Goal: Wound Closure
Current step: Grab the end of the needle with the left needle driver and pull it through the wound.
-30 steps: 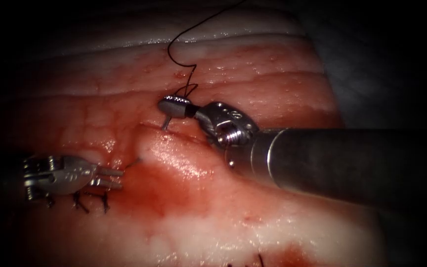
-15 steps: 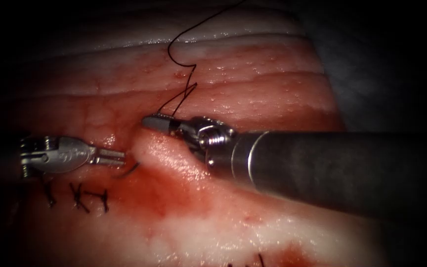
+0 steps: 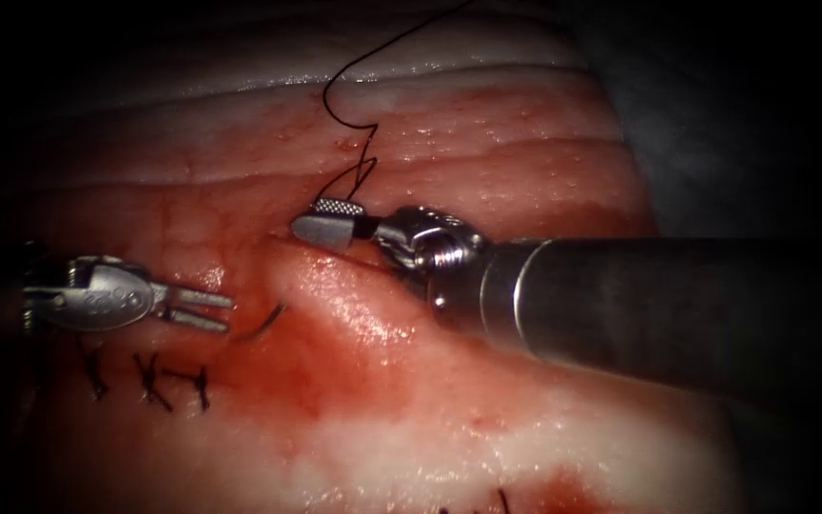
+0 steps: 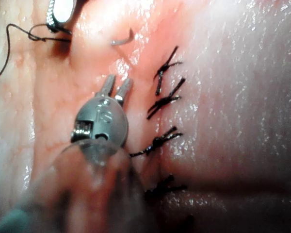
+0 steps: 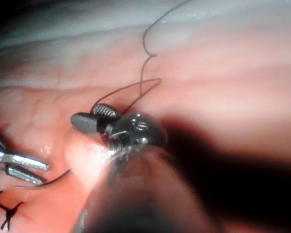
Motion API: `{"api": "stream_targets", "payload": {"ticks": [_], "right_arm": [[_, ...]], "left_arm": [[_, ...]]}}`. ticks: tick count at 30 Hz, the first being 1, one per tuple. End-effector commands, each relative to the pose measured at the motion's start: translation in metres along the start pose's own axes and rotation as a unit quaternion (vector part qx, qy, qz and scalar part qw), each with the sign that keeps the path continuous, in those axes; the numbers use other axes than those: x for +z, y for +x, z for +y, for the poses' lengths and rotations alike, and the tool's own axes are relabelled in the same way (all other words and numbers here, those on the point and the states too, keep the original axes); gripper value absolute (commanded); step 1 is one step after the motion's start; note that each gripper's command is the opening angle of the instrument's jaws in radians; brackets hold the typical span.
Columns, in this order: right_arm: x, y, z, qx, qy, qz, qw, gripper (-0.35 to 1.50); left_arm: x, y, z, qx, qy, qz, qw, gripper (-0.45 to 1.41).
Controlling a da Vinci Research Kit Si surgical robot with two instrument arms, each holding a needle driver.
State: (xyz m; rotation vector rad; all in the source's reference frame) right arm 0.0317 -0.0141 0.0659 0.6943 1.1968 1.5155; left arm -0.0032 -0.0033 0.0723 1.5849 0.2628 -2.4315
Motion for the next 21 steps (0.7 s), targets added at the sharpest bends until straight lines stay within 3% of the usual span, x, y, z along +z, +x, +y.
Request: {"api": "stream_targets", "payload": {"ticks": [1,5,12,21], "right_arm": [[0.0007,0.0001,0.0006,-0.001,0.001,0.0,1.0,0.59],[0.0002,-0.0001,0.0009,-0.003,0.002,-0.002,1.0,0.49],[-0.0011,-0.0004,0.0015,-0.007,-0.007,-0.009,1.0,0.42],[-0.0037,0.0005,0.0035,-0.013,-0.022,-0.001,1.0,0.21]], "left_arm": [[0.0009,-0.0003,-0.0004,0.012,-0.005,0.007,1.0,0.05],[0.0015,-0.0001,-0.0008,0.031,-0.006,0.022,0.999,0.2],[0.0026,0.0002,-0.0015,0.044,0.011,0.047,0.998,0.27],[0.0042,0.0004,-0.0015,0.016,-0.002,0.087,0.996,0.17]]}}
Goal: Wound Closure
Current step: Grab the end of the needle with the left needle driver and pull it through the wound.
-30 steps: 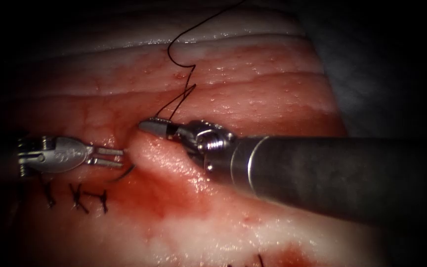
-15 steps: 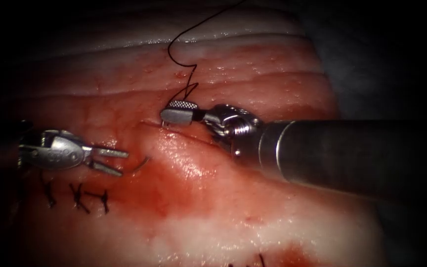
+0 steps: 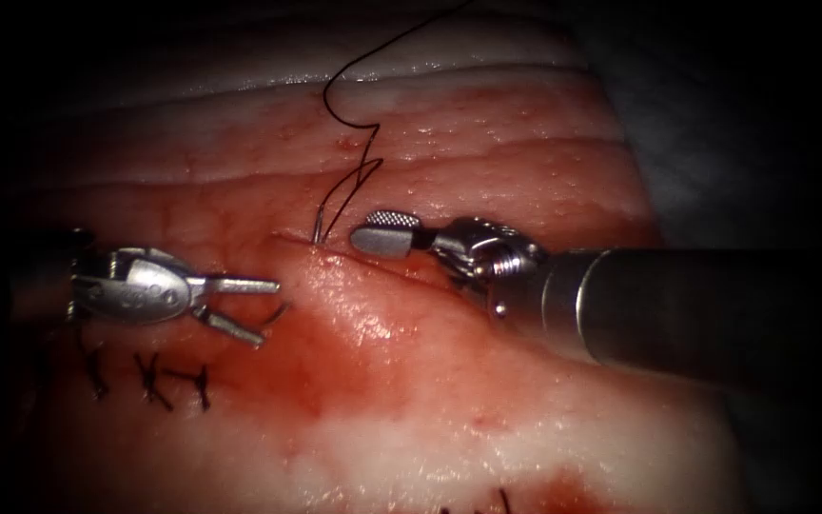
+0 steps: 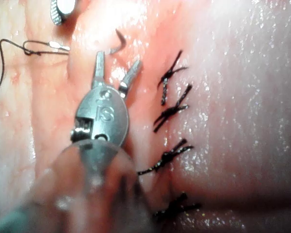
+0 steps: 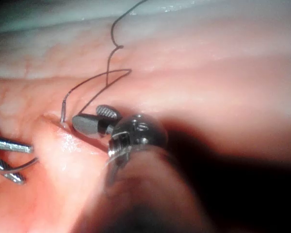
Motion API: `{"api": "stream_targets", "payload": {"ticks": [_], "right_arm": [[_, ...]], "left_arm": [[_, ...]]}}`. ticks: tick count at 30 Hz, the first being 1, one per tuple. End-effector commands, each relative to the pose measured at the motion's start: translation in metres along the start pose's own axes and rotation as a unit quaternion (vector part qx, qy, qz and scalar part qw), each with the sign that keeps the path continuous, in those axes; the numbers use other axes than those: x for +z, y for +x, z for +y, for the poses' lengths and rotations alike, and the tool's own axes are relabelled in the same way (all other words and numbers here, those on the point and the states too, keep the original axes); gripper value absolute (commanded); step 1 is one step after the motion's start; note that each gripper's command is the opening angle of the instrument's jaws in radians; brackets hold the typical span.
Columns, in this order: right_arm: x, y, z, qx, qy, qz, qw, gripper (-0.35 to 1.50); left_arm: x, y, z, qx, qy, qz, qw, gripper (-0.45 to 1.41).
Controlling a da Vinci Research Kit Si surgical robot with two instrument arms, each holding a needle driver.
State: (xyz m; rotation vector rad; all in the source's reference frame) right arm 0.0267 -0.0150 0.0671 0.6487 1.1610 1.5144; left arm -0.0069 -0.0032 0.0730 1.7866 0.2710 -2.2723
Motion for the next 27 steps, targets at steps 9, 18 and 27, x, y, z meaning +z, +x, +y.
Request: {"api": "stream_targets", "payload": {"ticks": [9,18,27], "right_arm": [[-0.0006,0.001,0.0011,0.002,-0.009,0.004,1.0,0.12],[-0.0007,0.0011,0.0012,0.002,-0.011,0.005,1.0,-0.01],[-0.0007,0.001,0.0011,0.002,-0.01,0.004,1.0,-0.08]], "left_arm": [[0.0021,0.0003,-0.0009,-0.031,-0.008,0.031,0.999,-0.2],[0.0018,0.0013,-0.0008,-0.124,-0.04,0.091,0.987,-0.45],[-0.0005,0.003,-0.0016,-0.324,-0.104,0.132,0.931,-0.45]]}}
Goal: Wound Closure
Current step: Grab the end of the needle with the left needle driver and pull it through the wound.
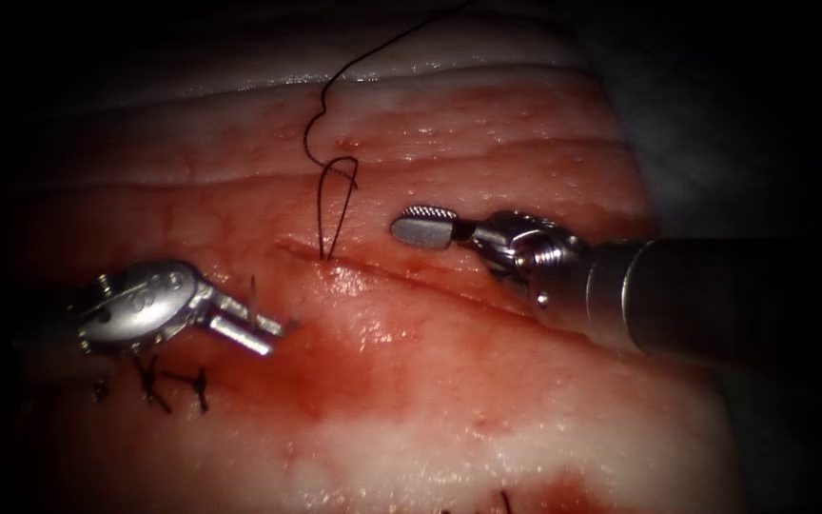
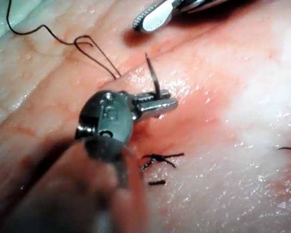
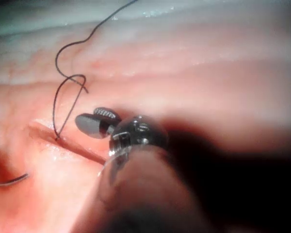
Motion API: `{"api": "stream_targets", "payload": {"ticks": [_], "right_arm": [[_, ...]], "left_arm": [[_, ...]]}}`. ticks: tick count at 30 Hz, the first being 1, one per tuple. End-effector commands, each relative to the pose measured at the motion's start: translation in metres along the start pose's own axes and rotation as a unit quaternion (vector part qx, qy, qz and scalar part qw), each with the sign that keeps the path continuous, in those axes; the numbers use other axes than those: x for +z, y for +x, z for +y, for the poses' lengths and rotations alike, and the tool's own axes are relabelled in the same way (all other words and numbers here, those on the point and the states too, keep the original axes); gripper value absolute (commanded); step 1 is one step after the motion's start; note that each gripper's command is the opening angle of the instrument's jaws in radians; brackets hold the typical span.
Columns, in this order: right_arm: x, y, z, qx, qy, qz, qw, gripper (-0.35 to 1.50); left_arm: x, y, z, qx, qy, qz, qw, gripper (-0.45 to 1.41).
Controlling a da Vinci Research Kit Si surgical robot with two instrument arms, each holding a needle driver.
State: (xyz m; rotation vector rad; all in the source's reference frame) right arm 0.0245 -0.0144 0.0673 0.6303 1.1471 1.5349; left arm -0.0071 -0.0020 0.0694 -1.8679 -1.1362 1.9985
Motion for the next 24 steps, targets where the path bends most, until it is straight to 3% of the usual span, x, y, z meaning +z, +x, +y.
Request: {"api": "stream_targets", "payload": {"ticks": [1,5,8,11,14,17,18,19,20,23,24], "right_arm": [[0.0009,-0.0002,0.0,-0.001,0.002,0.0,1.0,-0.08],[0.0009,-0.0003,-0.0002,0.0,0.003,0.001,1.0,-0.1],[0.0008,-0.0005,-0.0017,-0.068,0.022,-0.02,0.997,-0.28],[0.0009,-0.0009,-0.0042,-0.147,0.047,-0.03,0.988,-0.28],[0.0012,-0.0014,-0.0064,-0.192,0.057,-0.033,0.979,-0.16],[0.0015,-0.0019,-0.0084,-0.246,0.069,-0.036,0.966,0.27],[0.0018,-0.0024,-0.0095,-0.291,0.074,-0.039,0.953,0.49],[0.0018,-0.0024,-0.0095,-0.291,0.074,-0.039,0.953,0.49],[0.0021,-0.0028,-0.0102,-0.325,0.073,-0.049,0.941,0.64],[0.0028,-0.0034,-0.0106,-0.352,0.08,-0.049,0.931,0.74],[0.0033,-0.0037,-0.0105,-0.37,0.081,-0.046,0.924,0.86]], "left_arm": [[0.0,0.0,-0.0007,-0.022,-0.002,0.008,1.0,-0.45],[-0.0012,0.001,-0.0009,-0.092,-0.016,0.028,0.995,-0.45],[-0.0028,0.0022,-0.0009,-0.156,-0.032,0.037,0.986,-0.45],[-0.0037,0.0033,-0.0006,-0.171,-0.042,0.06,0.982,-0.45],[-0.0042,0.0046,0.0001,-0.171,-0.058,0.084,0.98,-0.45],[-0.0045,0.0059,0.0012,-0.177,-0.065,0.094,0.978,-0.45],[-0.0045,0.0068,0.0021,-0.165,-0.066,0.095,0.979,-0.45],[-0.0045,0.0068,0.0021,-0.165,-0.066,0.095,0.979,-0.45],[-0.0044,0.0075,0.003,-0.155,-0.067,0.096,0.981,-0.45],[-0.0042,0.0085,0.0044,-0.128,-0.069,0.098,0.985,-0.45],[-0.004,0.0091,0.0054,-0.093,-0.071,0.1,0.988,-0.45]]}}
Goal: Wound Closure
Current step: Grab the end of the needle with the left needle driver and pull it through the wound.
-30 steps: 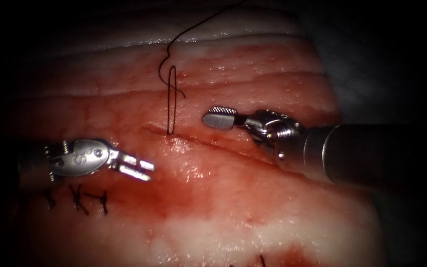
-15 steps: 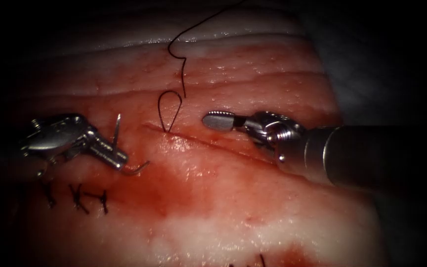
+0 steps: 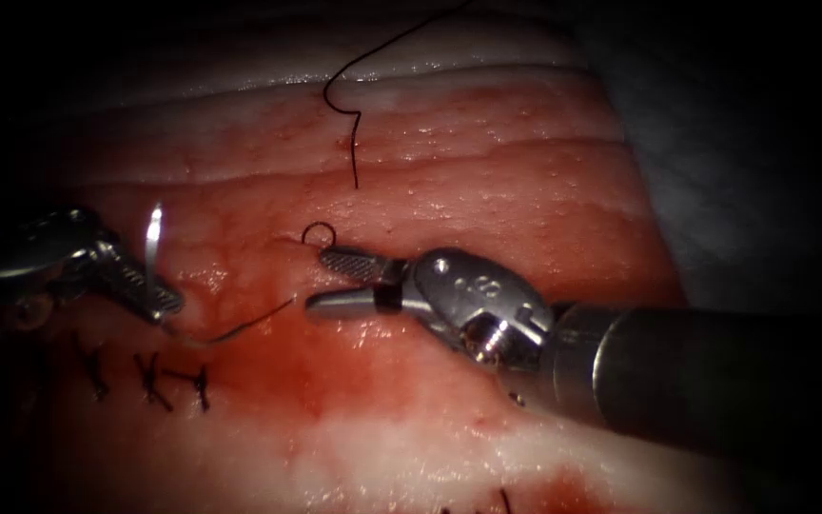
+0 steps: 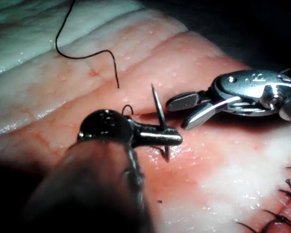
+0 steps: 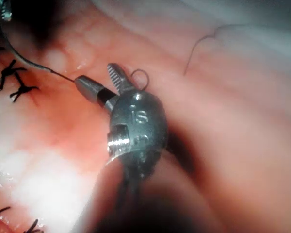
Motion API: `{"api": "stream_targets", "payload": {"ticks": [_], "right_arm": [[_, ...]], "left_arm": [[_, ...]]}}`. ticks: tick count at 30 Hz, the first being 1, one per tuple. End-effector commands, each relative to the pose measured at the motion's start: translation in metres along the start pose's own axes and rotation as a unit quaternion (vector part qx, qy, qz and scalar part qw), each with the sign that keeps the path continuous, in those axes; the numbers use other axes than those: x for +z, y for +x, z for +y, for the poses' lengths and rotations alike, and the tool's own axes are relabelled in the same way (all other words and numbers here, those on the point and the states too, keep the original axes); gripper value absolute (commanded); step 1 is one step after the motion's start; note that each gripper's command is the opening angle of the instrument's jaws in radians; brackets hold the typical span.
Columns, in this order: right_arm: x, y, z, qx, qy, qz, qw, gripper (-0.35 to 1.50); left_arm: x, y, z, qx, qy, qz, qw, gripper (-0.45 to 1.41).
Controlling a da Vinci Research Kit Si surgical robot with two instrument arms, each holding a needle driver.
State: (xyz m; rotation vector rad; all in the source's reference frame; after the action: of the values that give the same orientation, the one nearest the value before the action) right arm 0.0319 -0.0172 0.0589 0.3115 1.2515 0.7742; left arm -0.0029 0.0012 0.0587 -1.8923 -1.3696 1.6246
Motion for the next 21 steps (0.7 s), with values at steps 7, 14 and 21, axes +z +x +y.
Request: {"api": "stream_targets", "payload": {"ticks": [7,14,21], "right_arm": [[0.003,-0.0036,0.0011,-0.053,-0.003,-0.032,0.998,1.03],[0.0046,-0.0058,0.0009,-0.067,0.001,-0.042,0.997,0.91],[0.0052,-0.0067,0.0009,-0.071,0.001,-0.05,0.996,0.68]], "left_arm": [[0.0013,0.0005,0.0019,0.157,0.068,-0.019,0.985,-0.45],[0.0024,0.002,0.004,0.282,0.116,-0.041,0.951,-0.45],[0.0039,0.0056,0.0082,0.389,0.155,-0.021,0.908,-0.45]]}}
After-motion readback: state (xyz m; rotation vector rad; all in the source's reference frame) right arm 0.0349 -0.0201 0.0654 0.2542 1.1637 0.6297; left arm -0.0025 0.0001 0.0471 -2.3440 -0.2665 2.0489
